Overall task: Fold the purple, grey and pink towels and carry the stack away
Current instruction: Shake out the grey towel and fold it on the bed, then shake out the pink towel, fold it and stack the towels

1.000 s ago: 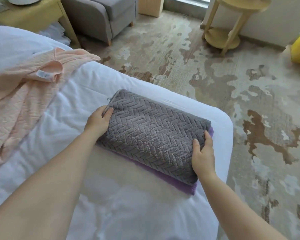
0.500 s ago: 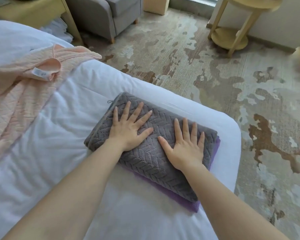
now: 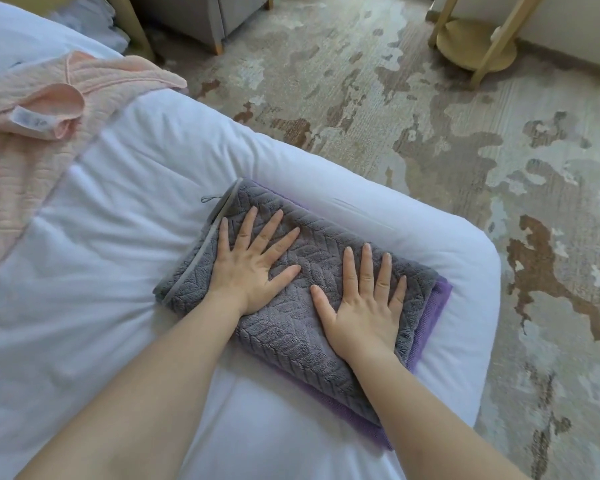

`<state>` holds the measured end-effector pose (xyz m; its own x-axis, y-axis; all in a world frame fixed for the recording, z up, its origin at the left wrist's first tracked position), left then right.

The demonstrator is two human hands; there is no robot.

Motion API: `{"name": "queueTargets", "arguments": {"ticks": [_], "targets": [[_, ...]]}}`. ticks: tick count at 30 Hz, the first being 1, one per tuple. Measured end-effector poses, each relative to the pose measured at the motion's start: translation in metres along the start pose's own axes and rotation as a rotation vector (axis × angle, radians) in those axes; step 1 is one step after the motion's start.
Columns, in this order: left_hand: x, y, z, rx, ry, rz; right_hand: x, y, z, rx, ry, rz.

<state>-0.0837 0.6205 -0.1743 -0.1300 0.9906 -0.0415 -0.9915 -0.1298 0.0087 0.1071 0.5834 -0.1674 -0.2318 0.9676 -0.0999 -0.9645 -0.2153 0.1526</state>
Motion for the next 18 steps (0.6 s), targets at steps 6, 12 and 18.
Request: {"name": "queueTargets", "arguments": {"ticks": [6,12,18], "targets": [[-0.004,-0.001,0.031,-0.004,0.079,0.002,0.001,-0.003,0.020,0.090,0.074,0.035],[-0.138,0.176,0.059,-0.298,-0.088,0.848,-0.003,0.038,0.091,0.356,-0.153,0.161],[-0.293,0.329,0.010,-0.237,0.131,1.406,0.011,0.210,0.091,0.459,-0.047,0.666]]}}
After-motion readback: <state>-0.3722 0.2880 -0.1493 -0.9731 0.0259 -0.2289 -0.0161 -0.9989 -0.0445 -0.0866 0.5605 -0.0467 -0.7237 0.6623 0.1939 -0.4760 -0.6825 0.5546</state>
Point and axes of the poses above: each hand's wrist, its own x-axis towards the middle knuckle, its own z-axis out of the back of the hand, y = z × x, the point moved 8 cm from there along x, towards the middle knuckle, and after that the axes turned 15 degrees about z, right-handed, at the moved point
